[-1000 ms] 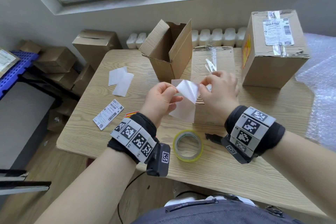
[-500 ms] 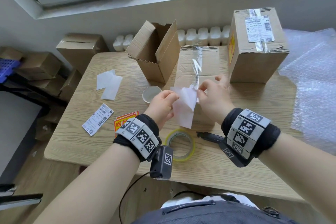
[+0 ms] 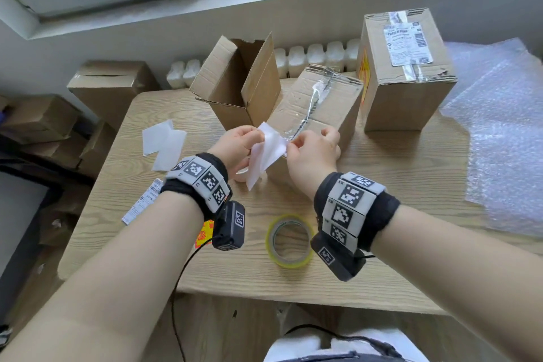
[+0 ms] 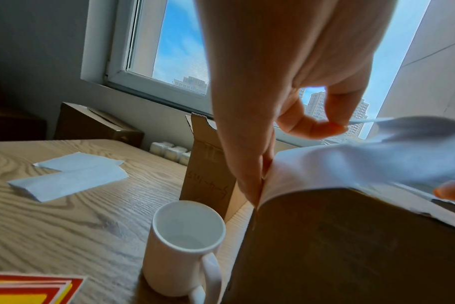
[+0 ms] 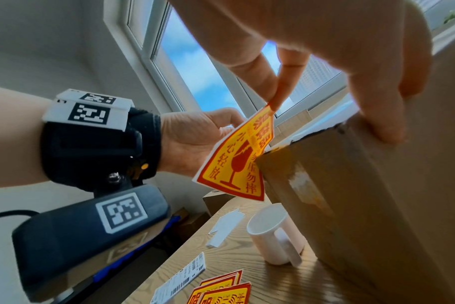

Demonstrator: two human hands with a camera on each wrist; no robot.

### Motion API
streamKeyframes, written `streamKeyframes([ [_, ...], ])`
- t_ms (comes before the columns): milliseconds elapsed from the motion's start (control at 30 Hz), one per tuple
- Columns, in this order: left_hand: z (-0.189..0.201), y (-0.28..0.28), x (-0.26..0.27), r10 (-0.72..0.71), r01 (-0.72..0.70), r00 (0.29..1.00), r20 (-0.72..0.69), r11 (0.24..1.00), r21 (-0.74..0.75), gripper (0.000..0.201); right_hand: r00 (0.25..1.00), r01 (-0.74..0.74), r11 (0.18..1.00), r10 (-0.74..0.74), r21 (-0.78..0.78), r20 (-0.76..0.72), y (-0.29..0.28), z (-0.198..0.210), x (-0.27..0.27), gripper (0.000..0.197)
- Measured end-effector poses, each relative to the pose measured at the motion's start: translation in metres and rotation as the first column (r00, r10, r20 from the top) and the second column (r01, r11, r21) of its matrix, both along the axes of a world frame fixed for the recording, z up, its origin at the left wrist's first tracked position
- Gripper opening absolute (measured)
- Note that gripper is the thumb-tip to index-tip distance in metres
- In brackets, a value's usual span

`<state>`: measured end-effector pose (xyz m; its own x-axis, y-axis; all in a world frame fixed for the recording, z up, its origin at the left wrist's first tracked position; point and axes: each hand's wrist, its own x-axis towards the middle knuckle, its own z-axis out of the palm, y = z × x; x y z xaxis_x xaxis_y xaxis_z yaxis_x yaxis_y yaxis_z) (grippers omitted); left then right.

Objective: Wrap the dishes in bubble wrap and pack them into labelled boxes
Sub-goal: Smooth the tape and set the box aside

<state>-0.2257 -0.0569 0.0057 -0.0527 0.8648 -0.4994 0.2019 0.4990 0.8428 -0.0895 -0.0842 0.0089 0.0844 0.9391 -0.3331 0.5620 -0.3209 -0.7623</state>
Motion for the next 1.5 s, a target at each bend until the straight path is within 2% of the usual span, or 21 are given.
streamKeyframes([
  [167,0.002,0.003,-0.004,-0.021,0.026,0.996,-0.082,0.998,0.062,0.007,0.998,0.042,0.999,-0.043,0.024,0.04,0.005,0.005,-0.009,0.019],
  [300,0.003,-0.006,-0.006,0.001,0.059,0.97,-0.244,0.97,0.237,0.017,0.992,-0.007,0.983,-0.016,0.182,0.124,0.004,0.013,-0.003,0.017],
  [433,0.01,-0.017,-0.018,0.096,0.016,0.935,-0.341,0.95,0.311,0.014,0.995,-0.027,0.982,0.009,0.189,0.096,0.011,0.023,0.006,0.017],
  [567,0.021,-0.025,-0.018,0.198,-0.128,0.953,-0.229,0.948,0.291,0.012,0.996,-0.074,0.978,0.064,0.193,0.058,0.015,0.028,0.005,0.02],
  [733,0.028,-0.031,-0.012,0.135,-0.06,0.964,-0.228,0.949,0.31,0.033,0.991,-0.128,0.968,0.131,0.215,0.002,0.013,0.032,-0.007,0.012],
  [833,0.029,-0.032,-0.016,0.193,-0.105,0.956,-0.222,0.928,0.357,0.011,0.988,-0.152,0.96,0.154,0.234,0.008,0.015,0.032,-0.012,0.01],
  [900,0.029,-0.032,-0.025,0.262,-0.178,0.945,-0.194,0.914,0.366,0.011,0.989,-0.147,0.959,0.147,0.242,0.018,0.019,0.031,-0.014,0.01],
  [1000,0.025,-0.033,-0.05,0.377,-0.337,0.922,-0.089,0.895,0.293,0.012,0.991,-0.128,0.965,0.131,0.229,0.0,0.027,0.026,-0.017,0.012],
  [1100,0.018,-0.034,-0.079,0.473,-0.467,0.881,0.02,0.861,0.201,0.013,0.989,-0.111,0.963,0.13,0.244,-0.064,0.032,0.02,-0.023,0.013],
  [1233,0.006,-0.038,-0.119,0.604,-0.611,0.792,0.092,0.781,0.13,0.015,0.988,-0.06,0.966,0.094,0.253,-0.123,0.036,0.019,-0.034,0.015],
  [1367,-0.017,-0.034,-0.161,0.708,-0.72,0.688,0.161,0.693,0.029,0.007,0.967,0.017,0.97,0.046,0.243,-0.251,0.041,0.018,-0.047,0.014],
  [1433,-0.027,-0.031,-0.176,0.743,-0.753,0.646,0.177,0.658,-0.015,0.024,0.942,0.06,0.973,0.02,0.224,-0.336,0.042,0.019,-0.053,0.018],
  [1500,-0.036,-0.027,-0.19,0.761,-0.765,0.628,0.164,0.642,-0.048,0.033,0.899,0.098,0.978,-0.007,0.184,-0.438,0.041,0.02,-0.06,0.02],
])
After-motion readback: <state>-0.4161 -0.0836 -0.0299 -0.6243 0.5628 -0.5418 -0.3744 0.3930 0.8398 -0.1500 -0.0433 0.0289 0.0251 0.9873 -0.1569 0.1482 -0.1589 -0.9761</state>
